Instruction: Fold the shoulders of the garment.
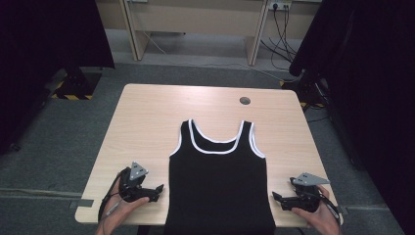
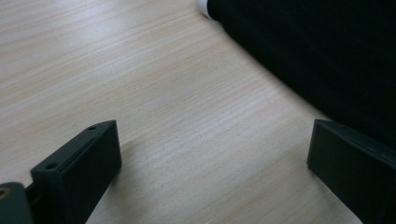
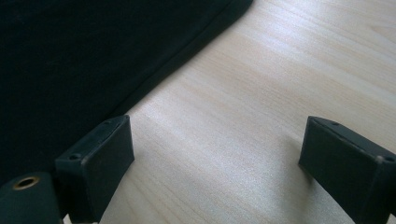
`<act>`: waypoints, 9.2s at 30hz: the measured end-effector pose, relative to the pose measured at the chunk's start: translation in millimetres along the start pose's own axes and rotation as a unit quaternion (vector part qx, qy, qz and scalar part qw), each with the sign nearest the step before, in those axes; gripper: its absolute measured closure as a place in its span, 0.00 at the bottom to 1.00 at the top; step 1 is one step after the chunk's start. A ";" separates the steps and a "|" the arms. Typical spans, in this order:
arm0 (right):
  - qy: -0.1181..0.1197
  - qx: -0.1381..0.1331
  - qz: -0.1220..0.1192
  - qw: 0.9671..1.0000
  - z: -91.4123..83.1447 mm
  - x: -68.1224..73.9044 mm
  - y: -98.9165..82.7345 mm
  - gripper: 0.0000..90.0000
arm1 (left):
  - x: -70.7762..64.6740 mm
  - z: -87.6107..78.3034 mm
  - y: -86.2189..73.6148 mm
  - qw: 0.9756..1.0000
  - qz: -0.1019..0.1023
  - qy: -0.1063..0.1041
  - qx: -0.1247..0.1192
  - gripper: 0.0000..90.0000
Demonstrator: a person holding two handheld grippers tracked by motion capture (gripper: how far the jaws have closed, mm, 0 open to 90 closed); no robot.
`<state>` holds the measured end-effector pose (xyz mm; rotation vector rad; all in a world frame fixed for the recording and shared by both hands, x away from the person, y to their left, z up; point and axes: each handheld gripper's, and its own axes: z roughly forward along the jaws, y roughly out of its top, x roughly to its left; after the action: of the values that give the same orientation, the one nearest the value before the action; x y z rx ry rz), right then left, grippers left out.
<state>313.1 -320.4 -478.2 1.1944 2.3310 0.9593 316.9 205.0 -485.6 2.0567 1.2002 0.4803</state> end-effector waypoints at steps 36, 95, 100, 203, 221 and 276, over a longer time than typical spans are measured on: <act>0.002 0.001 -0.001 1.000 0.7 -0.3 0.6 0.10 | 1.9 23.4 47.9 1.000 0.004 -0.025 -0.008 0.03; 0.008 0.002 -0.004 1.000 1.8 -2.0 1.6 0.10 | 13.5 143.0 164.8 1.000 0.001 0.009 0.019 0.11; 0.008 0.001 -0.005 1.000 1.9 -2.1 1.6 0.10 | 14.2 153.9 167.5 1.000 -0.006 0.014 0.014 0.17; 0.006 0.002 -0.004 1.000 4.4 -1.8 4.2 0.09 | -90.7 42.2 60.2 0.987 0.067 -0.142 -0.019 0.92; 0.006 0.003 -0.004 1.000 4.5 -1.7 4.3 0.09 | -86.1 22.0 60.5 0.988 0.045 -0.134 -0.061 0.35; 0.006 0.003 -0.004 1.000 4.4 -0.7 3.9 0.08 | -71.8 8.2 3.0 0.994 0.078 -0.082 -0.011 0.03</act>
<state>318.2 -317.6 -478.6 1.1845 2.3468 0.9600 287.8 138.9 -487.1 2.1362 0.9402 0.3860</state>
